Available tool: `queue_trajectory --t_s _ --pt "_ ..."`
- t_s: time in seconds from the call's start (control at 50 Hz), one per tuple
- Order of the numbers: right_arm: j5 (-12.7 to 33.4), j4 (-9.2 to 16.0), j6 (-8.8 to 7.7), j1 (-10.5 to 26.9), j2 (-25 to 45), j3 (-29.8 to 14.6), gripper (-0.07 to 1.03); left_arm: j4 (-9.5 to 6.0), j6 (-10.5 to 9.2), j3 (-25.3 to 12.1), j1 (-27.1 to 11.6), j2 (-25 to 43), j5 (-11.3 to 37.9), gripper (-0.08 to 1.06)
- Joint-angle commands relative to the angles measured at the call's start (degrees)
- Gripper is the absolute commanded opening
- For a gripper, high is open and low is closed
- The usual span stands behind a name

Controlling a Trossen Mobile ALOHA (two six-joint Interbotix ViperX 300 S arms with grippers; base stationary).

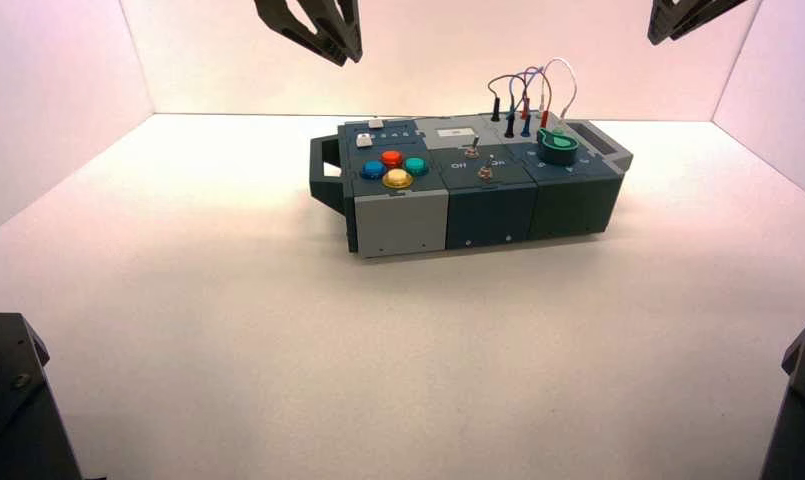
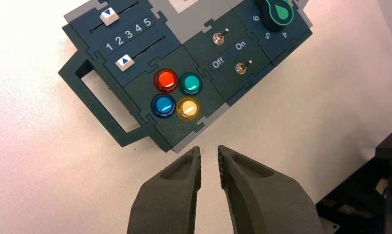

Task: Move the bottom slider to position 4.

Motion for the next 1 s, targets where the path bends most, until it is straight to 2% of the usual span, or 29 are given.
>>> queue_trajectory --t_s 0.02,0.24,0.44,0.68,0.82,1.0 --pt "-0.35 0.09 0.18 -0.26 -0.26 -0.35 0.27 -0.18 -0.18 -1.23 0.26 -1.32 -0.97 0.22" --pt "-0.09 0.09 0.0 -0.18 -0.35 0.09 0.27 -0.09 -1.05 -0.97 0.26 -1.23 -1.67 0.22" --pt "-0.09 0.09 -0.09 -0.18 -0.62 -0.26 0.27 -0.09 -1.93 -1.32 1.14 1.67 -4.66 0.22" --pt "-0.09 0.09 -0.09 -0.18 -1.32 -0.62 0.27 0.09 -2.11 -4.48 2.64 10.46 -5.71 0.12" --pt "0.0 0.18 -0.09 -0.18 -2.46 -0.7 0.27 0.18 -1.85 -6.94 2.64 15.64 -7.03 0.01" --pt "0.53 0.26 0.0 -0.18 -3.6 -1.14 0.27 0.35 -1.76 -9.14 3.16 18.19 -7.47 -0.03"
